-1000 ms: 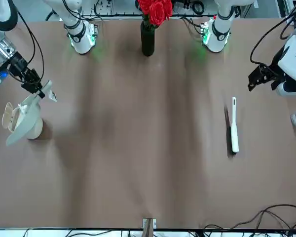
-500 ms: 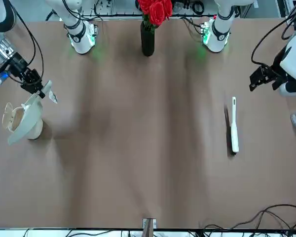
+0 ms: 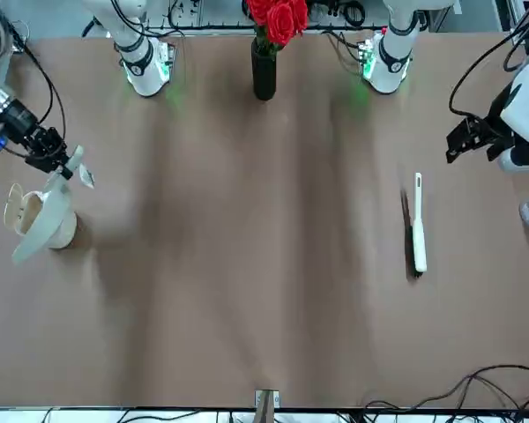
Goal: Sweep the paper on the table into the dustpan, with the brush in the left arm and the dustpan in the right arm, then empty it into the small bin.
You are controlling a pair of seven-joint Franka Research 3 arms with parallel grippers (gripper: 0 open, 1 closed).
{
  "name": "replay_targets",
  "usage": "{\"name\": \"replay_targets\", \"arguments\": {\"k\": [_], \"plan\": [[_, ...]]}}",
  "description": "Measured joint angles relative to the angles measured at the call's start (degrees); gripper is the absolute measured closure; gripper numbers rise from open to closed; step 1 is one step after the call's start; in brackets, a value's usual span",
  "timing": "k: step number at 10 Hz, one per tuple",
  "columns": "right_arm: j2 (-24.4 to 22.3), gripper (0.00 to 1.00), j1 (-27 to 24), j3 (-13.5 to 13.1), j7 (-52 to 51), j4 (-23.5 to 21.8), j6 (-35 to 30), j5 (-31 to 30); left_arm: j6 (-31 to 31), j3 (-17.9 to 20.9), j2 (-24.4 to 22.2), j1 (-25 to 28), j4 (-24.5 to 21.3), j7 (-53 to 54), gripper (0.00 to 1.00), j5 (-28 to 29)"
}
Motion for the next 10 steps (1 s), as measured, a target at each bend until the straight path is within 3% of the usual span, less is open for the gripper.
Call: {"name": "replay_targets", "arguments": {"k": [10], "plan": [[9.7,0.67,-0.2,-9.2,3.6,14.4,-21.8,0.8,0.0,0.3,0.4,0.1,-0.1,0.0,0.0,0.0]]}}
